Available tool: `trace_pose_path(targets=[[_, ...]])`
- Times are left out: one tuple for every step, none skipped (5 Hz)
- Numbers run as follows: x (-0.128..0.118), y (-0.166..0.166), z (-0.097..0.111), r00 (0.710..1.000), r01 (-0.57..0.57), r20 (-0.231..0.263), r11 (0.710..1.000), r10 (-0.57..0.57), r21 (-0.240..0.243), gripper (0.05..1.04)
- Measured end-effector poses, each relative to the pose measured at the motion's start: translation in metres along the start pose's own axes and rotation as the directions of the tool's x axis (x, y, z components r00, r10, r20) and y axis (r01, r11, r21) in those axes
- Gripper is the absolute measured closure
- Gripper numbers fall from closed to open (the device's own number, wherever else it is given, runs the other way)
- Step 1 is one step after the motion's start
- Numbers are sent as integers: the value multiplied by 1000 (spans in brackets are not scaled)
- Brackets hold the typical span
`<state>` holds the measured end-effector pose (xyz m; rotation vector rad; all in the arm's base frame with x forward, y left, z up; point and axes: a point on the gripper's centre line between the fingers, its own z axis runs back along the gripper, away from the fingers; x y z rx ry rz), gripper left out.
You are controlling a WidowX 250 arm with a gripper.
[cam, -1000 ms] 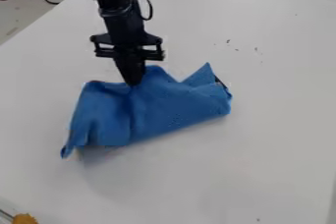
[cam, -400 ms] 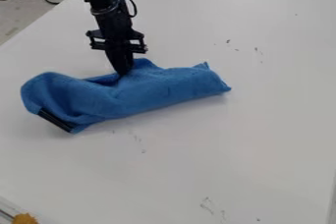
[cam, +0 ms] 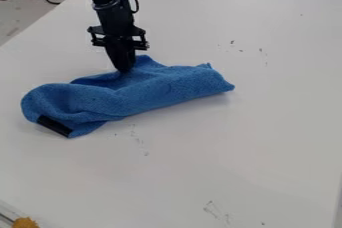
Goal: Fold the cloth from bottom right to top left
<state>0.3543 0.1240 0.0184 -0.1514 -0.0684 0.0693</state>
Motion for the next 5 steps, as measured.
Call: trace_pose_path(targets=[[-4,2,-3,1000,-3,-8,1000,3,14,566],[-5,5,-1,1000,7,-24,998,-6,61,262],[1,-2,19,999,31,10,993,-33,111,77],[5,-17,43,998,58,21,987,-61,152,79],[8,-29,55,994,83,55,985,-92,151,83]])
